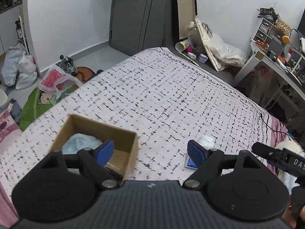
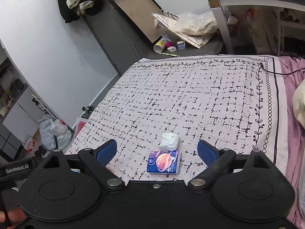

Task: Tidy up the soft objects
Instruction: 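Move the right tool to the blue tissue pack while the left tool approaches the white crumpled tissue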

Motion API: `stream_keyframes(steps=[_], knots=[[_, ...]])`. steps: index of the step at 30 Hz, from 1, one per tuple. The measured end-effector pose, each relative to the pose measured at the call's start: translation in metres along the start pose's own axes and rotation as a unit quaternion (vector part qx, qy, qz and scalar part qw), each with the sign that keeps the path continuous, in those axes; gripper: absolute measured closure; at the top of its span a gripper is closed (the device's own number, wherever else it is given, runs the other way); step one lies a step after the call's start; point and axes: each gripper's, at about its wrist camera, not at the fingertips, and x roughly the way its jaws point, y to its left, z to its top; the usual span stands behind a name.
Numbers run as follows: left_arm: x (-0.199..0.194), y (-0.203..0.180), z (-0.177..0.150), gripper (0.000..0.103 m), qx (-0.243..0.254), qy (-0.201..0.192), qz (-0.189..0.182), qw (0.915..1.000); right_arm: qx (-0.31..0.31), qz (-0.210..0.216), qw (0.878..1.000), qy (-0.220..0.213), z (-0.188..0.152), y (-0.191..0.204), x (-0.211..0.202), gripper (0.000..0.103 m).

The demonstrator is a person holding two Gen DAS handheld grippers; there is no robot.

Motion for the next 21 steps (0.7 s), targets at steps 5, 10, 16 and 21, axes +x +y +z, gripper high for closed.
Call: stream_keyframes(steps=[5,10,16,21], knots=[[0.020,-0.016,-0.002,0.020,-0.004,0.019,-0.006,0.9998,0.012,-0.004,1.000,0.005,0.001,-0.012,0.009,0.012],[0.038,-0.034,-0.004,0.020,0.002,0.028,-0.014,0.9995,0.044,-0.004,0.999,0.006,0.002,-0.030,0.012,0.012],[0.061,-0.051,-0.008,0.020,0.000,0.047,-0.022,0.9987,0.079,-0.003,0.997,0.014,-0.001,-0.049,0.018,0.013],[0.078,-0.063,-0.007,0.020,0.007,0.054,-0.027,0.9981,0.112,0.008,0.993,0.030,-0.006,-0.063,0.031,0.021]])
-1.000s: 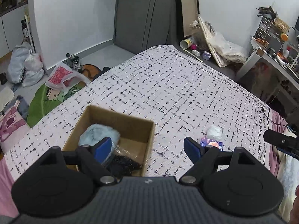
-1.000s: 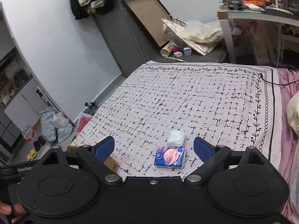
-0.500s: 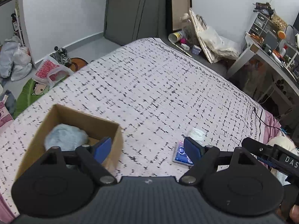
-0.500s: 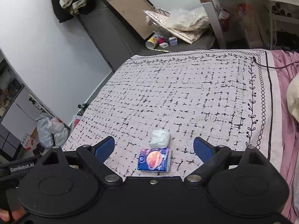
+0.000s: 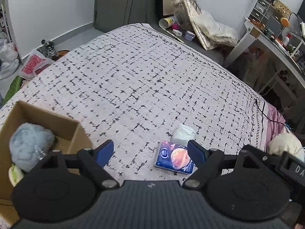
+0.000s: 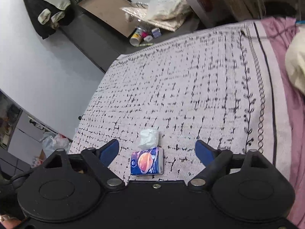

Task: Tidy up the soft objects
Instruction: 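Move the right tool to the blue tissue pack while the left tool approaches the white crumpled tissue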

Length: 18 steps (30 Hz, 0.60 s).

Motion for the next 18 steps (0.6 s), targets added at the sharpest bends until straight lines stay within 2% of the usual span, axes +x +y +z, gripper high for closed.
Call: stream_keyframes(steps=[6,13,18], knots=[[0.022,-0.002,0.004,0.021,-0.016,0.005,-0.011,0.9998,0.023,0.007,0.999,0.035,-0.008,-0.008,0.026,0.032],[0.054,-0.005,0.006,0.023,-0.021,0.036,-0.019,0.9990,0.045,0.010,0.997,0.062,-0.017,-0.015,0.052,0.034],[0.072,-0.010,0.013,0.023,-0.014,0.051,-0.034,0.9980,0.065,0.017,0.995,0.078,-0.023,-0.023,0.073,0.039]])
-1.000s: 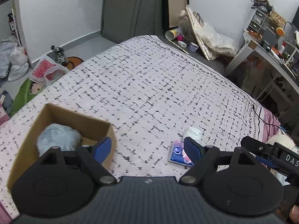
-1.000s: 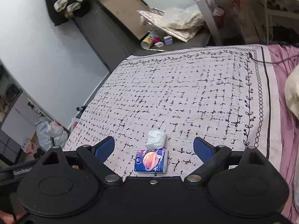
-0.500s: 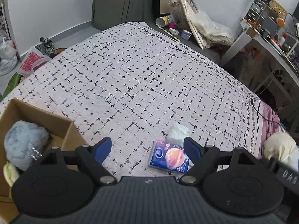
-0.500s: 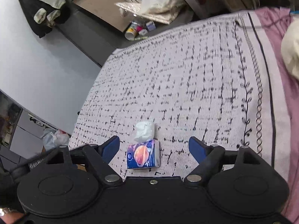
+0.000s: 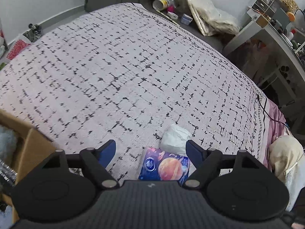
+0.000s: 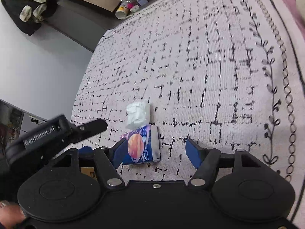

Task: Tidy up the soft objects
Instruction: 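Move the right tool to the blue tissue pack while the left tool approaches the white crumpled tissue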

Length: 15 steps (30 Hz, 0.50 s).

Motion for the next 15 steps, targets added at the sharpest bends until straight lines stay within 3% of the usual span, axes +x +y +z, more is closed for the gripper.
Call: stream_keyframes(steps=[7,15], knots=[[0.021,0.005,0.003,0.023,-0.009,0.028,-0.001,0.9996,0.008,0.013,1.000,0.003,0.003,0.000,0.014,0.040],[0.037,0.019,-0.004,0.029,-0.055,0.059,-0.040,0.9960,0.000,0.016,1.000,0.011,0.007,0.009,0.034,0.040]])
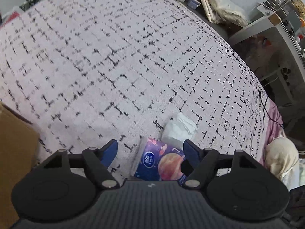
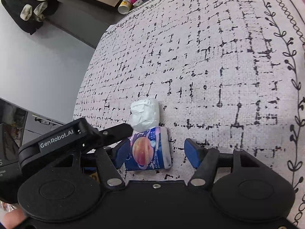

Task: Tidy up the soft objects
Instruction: 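Move the right tool to the blue tissue pack while the left tool approaches the white crumpled tissue, then close the right tool on the tissue pack while the left tool grasps the white tissue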

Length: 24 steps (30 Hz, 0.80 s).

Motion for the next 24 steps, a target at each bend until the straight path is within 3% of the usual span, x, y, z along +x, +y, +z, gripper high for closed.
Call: stream_keyframes(steps=[5,7,8,9,14,24], knots=[[0.006,0.000,0.001,0.029,-0.012,0.014,-0.023,0.9996,0.011,0.013,1.000,0.007,0.000,-0.001,0.005,0.048],[0.009,-0.003,0.000,0.033,-0.011,0.024,-0.035,0.9990,0.016,0.021,1.000,0.012,-0.001,-0.001,0.009,0.060],[0.010,-0.005,-0.001,0.035,-0.011,0.027,-0.030,0.9991,0.020,0.023,0.999,0.018,0.000,-0.001,0.011,0.074],[0.011,-0.006,-0.001,0.035,-0.008,0.026,-0.021,0.9994,0.020,0.009,1.000,0.020,-0.001,-0.001,0.013,0.080],[0.011,-0.010,0.002,0.035,0.014,0.018,-0.018,0.9996,0.018,0.005,1.000,0.017,0.000,-0.003,0.009,0.084],[0.005,-0.027,0.019,0.031,0.062,-0.024,0.024,0.9975,0.024,-0.015,1.000,0.008,0.002,-0.010,-0.003,0.084]])
